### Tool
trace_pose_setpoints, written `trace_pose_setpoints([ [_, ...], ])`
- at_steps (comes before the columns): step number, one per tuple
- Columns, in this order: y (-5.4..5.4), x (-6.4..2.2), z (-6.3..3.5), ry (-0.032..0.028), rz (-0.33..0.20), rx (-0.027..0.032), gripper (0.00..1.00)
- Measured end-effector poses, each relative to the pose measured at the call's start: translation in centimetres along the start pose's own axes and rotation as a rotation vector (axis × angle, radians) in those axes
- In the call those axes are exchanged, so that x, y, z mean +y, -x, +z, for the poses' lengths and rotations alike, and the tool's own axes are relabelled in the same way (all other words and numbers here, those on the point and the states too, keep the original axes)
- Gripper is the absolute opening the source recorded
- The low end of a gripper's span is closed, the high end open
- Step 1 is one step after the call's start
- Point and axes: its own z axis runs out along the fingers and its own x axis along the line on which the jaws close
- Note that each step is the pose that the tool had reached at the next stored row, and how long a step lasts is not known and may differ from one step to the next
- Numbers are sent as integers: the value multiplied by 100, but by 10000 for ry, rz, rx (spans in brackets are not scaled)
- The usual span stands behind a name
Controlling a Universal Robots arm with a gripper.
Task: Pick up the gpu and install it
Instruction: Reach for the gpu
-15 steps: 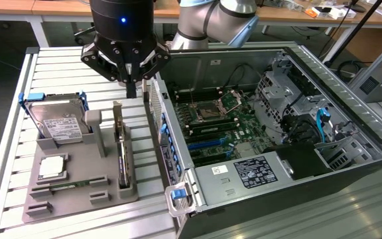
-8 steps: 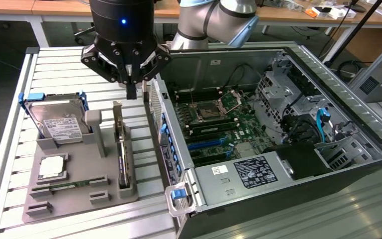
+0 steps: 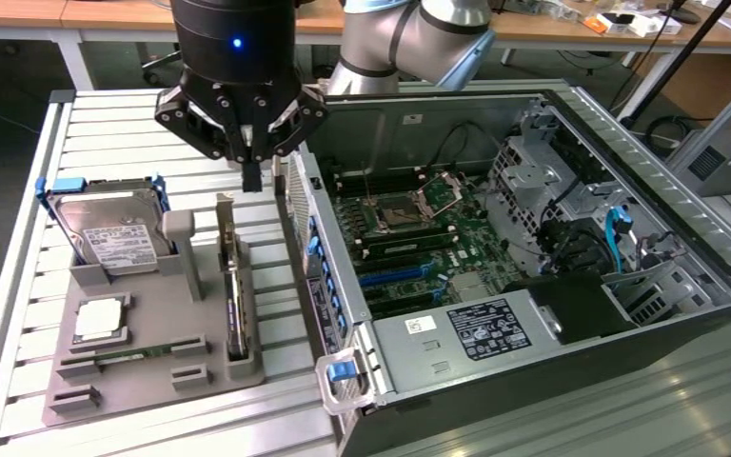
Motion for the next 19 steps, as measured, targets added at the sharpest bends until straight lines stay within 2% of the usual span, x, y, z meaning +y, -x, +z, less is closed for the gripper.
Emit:
trace_pose_setpoints([
  [19,0,-45,5,-4,-1,0,11],
])
